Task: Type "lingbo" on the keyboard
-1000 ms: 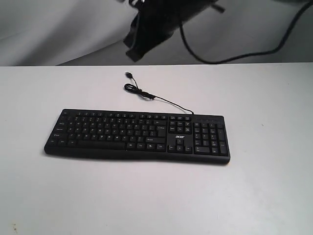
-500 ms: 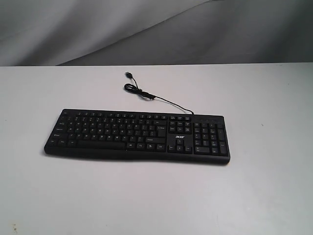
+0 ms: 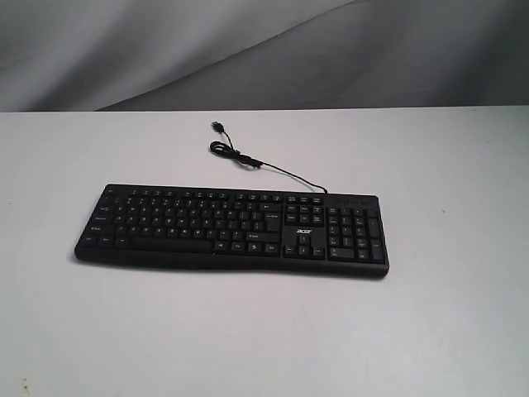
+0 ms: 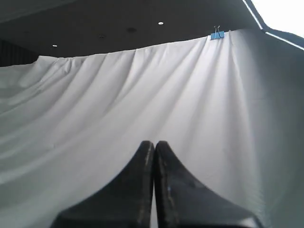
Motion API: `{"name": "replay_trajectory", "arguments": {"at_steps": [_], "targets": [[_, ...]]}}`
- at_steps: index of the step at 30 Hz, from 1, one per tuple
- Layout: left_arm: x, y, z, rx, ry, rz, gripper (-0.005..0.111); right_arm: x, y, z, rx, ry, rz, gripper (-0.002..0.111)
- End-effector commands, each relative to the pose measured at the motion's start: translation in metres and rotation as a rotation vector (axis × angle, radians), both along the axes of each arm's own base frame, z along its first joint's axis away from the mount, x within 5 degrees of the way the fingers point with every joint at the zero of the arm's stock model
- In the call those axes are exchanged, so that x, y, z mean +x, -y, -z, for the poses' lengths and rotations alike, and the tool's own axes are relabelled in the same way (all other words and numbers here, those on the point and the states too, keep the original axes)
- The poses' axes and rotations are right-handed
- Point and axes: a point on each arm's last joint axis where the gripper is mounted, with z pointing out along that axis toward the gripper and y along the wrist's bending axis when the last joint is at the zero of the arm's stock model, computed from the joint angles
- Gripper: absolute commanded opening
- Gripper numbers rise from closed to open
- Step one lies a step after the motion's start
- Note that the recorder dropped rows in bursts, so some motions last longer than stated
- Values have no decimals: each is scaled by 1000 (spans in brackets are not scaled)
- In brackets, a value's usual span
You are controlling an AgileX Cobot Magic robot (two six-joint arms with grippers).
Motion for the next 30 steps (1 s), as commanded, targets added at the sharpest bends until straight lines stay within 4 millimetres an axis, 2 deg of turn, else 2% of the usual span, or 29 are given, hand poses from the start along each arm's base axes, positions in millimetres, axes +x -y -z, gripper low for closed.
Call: {"name": "replay_trajectory", "arguments": {"at_steps": [1,4,6,8,9,11,12,14,15,16,18,21,23,24,26,30], "targets": [[0,0,1,-1,8,8,1,-3,0,48,-144,-58,21,0],[0,0,1,-1,8,8,1,-1,-3,86,-221,-127,21,0],[0,0,1,-1,8,8,1,2,0,106,-128,-216,12,0],[0,0,1,-1,8,8,1,4,8,121,163,-357,4,0],[0,0,1,-1,8,8,1,5,21,133,471,-443,53,0],[0,0,1,-1,8,8,1,3,33,145,706,-478,143,0],[0,0,1,-1,8,8,1,1,35,146,712,-461,172,0],[0,0,1,-1,8,8,1,-8,33,140,413,-362,240,0],[0,0,1,-1,8,8,1,-16,23,135,73,-304,258,0],[0,0,1,-1,8,8,1,-23,14,135,-187,-284,241,0],[0,0,1,-1,8,8,1,-34,12,130,-301,-228,256,0],[0,0,1,-1,8,8,1,-37,14,127,-252,-197,268,0],[0,0,1,-1,8,8,1,-37,15,127,-84,-230,220,0],[0,0,1,-1,8,8,1,-37,18,127,96,-260,177,0],[0,0,1,-1,8,8,1,-36,20,128,227,-298,146,0],[0,0,1,-1,8,8,1,-34,22,137,197,-392,193,0]]}}
